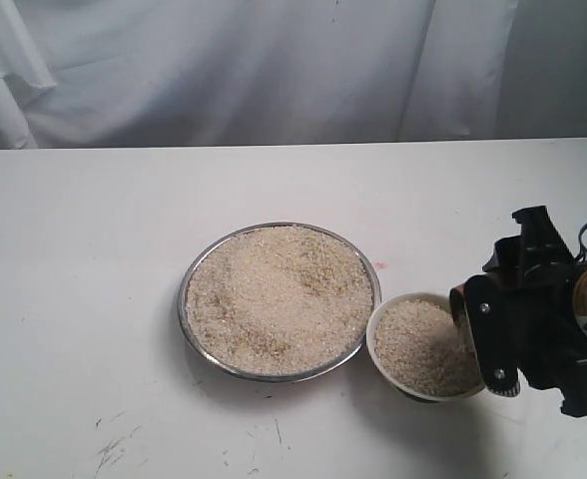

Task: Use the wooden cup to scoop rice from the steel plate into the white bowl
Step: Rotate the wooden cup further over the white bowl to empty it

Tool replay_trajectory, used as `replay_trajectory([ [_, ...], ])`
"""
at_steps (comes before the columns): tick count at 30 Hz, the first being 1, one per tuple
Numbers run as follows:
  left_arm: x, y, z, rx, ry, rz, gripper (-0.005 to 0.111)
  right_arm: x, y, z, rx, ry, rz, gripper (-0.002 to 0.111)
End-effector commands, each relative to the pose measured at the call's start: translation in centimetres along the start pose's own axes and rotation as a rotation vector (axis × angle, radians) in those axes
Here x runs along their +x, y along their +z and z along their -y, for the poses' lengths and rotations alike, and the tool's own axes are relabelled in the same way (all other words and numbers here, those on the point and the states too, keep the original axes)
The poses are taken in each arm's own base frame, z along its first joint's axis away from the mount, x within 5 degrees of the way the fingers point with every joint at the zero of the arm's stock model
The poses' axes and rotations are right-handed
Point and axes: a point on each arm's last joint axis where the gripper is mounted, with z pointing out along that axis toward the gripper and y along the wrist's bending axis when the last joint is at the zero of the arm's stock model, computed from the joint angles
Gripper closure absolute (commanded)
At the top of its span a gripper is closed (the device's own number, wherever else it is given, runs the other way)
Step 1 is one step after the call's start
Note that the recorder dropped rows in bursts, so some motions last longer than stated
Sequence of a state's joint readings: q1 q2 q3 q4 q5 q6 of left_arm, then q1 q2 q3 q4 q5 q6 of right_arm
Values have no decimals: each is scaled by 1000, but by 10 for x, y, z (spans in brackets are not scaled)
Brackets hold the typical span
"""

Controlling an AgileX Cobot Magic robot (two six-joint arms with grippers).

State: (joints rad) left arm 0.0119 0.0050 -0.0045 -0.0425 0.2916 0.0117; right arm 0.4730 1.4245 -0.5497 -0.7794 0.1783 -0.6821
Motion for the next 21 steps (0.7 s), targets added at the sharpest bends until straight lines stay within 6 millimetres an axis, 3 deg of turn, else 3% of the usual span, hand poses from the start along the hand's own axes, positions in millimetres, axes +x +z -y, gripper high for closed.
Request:
replay_trajectory([
  [1, 1, 0, 0, 2, -4, 7, 107, -5, 4, 3, -8, -36, -3, 108],
  [7, 1, 0, 0, 2, -4, 7, 107, -7, 4, 14, 17, -27, -15, 108],
  [21, 1, 0, 0, 2, -4, 7, 107, -14, 4, 18, 10, -141, -58, 108],
])
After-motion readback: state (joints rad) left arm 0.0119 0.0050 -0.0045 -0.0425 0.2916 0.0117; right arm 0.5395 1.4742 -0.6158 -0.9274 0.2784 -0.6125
